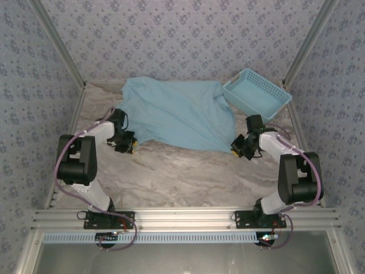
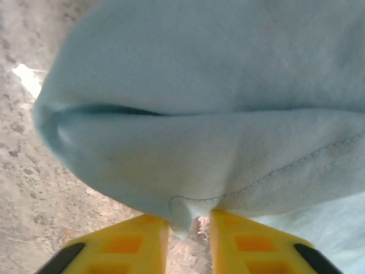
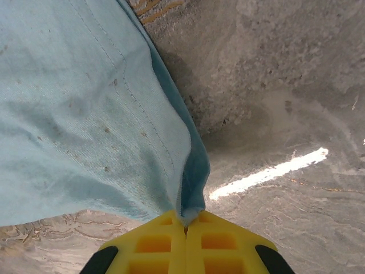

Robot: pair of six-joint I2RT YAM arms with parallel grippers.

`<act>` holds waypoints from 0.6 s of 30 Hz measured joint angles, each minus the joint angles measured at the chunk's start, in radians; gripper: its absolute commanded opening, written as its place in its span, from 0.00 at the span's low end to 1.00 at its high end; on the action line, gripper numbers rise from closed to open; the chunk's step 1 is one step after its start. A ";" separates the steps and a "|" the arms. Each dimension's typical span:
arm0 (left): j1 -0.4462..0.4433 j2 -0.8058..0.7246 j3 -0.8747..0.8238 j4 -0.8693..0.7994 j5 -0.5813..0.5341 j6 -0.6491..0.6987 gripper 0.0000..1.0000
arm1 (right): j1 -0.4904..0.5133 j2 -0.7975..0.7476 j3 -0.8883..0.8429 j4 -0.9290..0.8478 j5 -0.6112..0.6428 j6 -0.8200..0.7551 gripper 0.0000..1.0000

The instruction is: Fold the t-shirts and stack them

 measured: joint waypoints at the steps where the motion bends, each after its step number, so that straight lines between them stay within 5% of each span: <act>1: 0.000 0.000 -0.001 -0.001 -0.005 0.000 0.01 | 0.000 0.000 0.000 0.000 -0.001 0.000 0.00; 18: 0.084 -0.415 -0.242 -0.225 -0.094 0.195 0.00 | 0.002 0.001 0.012 -0.018 0.011 -0.019 0.00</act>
